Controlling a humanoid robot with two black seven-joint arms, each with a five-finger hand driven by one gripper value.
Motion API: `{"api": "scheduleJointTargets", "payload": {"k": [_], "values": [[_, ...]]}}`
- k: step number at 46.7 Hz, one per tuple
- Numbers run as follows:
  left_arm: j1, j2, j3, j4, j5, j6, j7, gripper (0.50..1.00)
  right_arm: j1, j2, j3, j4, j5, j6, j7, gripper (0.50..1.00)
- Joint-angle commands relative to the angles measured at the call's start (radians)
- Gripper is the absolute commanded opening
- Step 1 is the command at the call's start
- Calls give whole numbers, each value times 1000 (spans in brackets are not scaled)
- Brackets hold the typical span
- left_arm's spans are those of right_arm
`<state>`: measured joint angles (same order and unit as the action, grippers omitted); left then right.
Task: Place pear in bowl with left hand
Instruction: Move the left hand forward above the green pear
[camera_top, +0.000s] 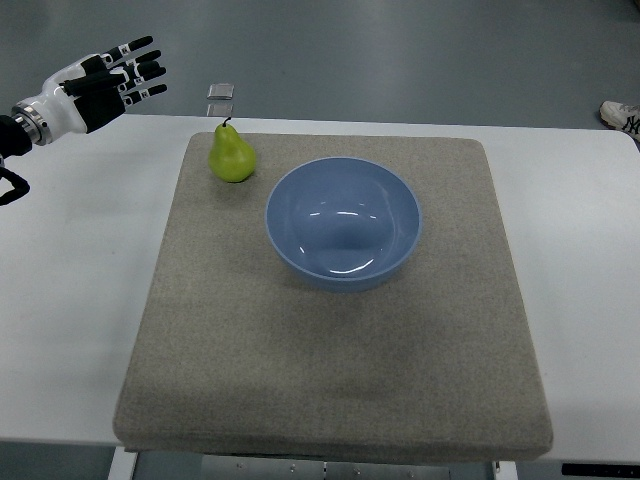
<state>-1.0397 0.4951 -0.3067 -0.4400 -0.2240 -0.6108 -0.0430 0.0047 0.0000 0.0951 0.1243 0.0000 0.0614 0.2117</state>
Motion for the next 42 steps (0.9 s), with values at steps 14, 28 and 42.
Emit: {"api": "scheduleJointTargets", "payload": {"k": [14, 28, 42], "values": [[-3, -30, 24, 10, 2, 0, -3, 999, 0, 0, 0, 0, 0, 0, 0, 926], [-48, -30, 101, 12, 32, 0, -6, 996, 0, 0, 0, 0, 0, 0, 0, 926], [-141, -30, 126, 7, 448, 0, -67, 996, 0, 0, 0, 0, 0, 0, 0, 926]]}}
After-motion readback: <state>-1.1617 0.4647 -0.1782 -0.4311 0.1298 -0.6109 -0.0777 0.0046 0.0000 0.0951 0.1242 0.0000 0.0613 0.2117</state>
